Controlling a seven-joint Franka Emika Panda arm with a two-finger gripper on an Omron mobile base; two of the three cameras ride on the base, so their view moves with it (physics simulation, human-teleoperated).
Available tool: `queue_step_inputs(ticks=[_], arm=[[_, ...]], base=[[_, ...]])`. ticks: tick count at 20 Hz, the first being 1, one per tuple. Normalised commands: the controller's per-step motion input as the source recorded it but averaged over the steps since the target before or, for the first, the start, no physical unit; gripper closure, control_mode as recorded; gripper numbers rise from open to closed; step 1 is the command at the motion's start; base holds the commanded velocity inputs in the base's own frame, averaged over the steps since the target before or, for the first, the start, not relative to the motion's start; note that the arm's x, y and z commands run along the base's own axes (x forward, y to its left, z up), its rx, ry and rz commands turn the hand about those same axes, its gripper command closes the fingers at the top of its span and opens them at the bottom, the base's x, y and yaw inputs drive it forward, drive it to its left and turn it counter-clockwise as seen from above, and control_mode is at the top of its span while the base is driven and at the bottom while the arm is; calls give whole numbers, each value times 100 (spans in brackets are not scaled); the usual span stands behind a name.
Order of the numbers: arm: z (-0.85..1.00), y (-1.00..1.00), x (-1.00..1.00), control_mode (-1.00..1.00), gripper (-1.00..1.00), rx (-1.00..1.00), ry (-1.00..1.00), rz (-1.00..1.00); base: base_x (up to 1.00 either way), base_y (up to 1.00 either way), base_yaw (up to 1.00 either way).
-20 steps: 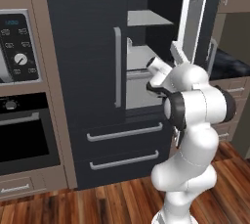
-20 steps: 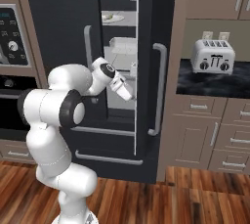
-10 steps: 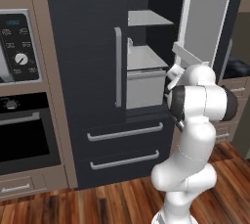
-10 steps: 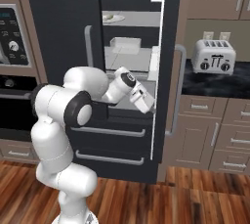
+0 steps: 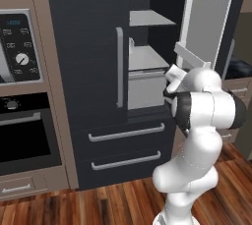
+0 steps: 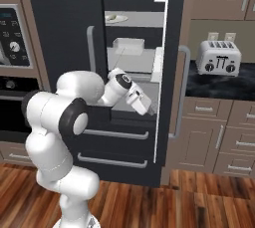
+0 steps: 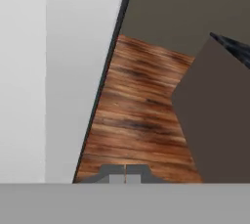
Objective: Retrieve the fish from the fridge and place it on the saucepan with marinade on the stove.
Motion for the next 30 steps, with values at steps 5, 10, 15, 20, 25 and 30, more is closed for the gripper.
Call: queue_step_inputs(ticks=[5,10,15,20,25,30], arm=[[45,92,0,-100,100,3,4,34],[17,90,-14,-100,100,7,13,59],[0,81,-14,-100,100,13,15,66],[0,86,-1,-100,100,20,6,58],[14,65,-1,-100,100,26,-4,37],[17,6,2,-100,100,29,-18,3]], base=[[0,0,0],[0,0,0],[0,0,0],[0,0,0],[0,0,0],[0,0,0]])
